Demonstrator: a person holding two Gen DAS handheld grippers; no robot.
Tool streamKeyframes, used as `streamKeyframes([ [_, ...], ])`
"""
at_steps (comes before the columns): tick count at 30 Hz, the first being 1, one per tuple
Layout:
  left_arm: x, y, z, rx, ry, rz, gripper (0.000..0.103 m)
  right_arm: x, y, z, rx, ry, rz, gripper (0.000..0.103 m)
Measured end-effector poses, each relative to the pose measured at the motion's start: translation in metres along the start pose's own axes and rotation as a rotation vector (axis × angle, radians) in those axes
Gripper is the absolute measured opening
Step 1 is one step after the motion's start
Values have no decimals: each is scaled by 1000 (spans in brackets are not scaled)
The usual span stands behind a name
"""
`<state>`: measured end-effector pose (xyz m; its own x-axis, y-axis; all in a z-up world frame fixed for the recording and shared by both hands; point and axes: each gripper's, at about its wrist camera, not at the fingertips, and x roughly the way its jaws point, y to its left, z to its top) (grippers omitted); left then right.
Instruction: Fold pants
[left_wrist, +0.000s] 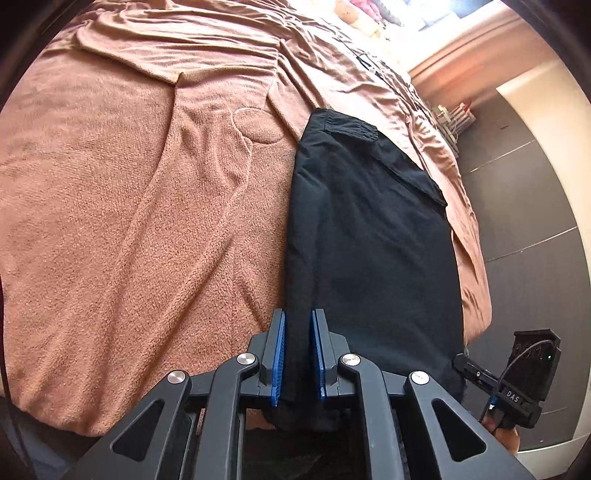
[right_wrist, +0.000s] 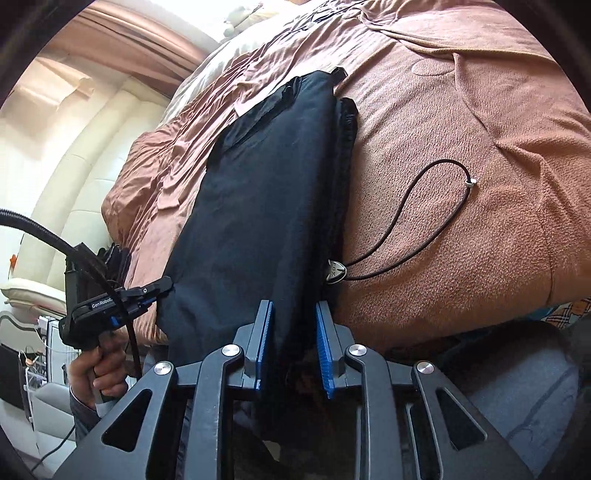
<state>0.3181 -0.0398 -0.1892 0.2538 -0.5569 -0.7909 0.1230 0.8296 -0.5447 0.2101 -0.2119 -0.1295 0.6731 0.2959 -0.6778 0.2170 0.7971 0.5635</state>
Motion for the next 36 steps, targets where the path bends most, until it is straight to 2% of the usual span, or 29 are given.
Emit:
streamKeyframes([
  [7,2,0,13,6,-9,18,15,-2,0,-13,23,43,34,21],
  [9,2,0,16,10,-13,17,15,1,3,-17,-11,47,46,9],
  [11,2,-1,20,12,-14,15,15,2,3,-20,-22,51,60,7],
  [16,2,-4,32,22,-19,20,15,3,-1,-22,-17,82,101,5],
  [21,1,-8,45,34,-24,29,15,2,-5,-19,-8,121,105,6],
  [22,1,-9,48,37,-25,29,16,-1,-6,-15,-11,118,107,9],
  [24,2,-11,54,40,-29,26,23,-11,-7,-6,-28,86,88,27],
  [25,2,-12,57,40,-32,25,29,-17,-10,-1,-30,61,86,49],
  [26,3,-13,60,43,-35,26,31,-22,-12,5,-26,31,89,63],
  [29,9,-17,69,50,-32,21,31,-26,-15,23,-17,-27,100,63],
  [36,27,-18,87,48,-10,14,34,3,-30,59,58,-49,121,63],
])
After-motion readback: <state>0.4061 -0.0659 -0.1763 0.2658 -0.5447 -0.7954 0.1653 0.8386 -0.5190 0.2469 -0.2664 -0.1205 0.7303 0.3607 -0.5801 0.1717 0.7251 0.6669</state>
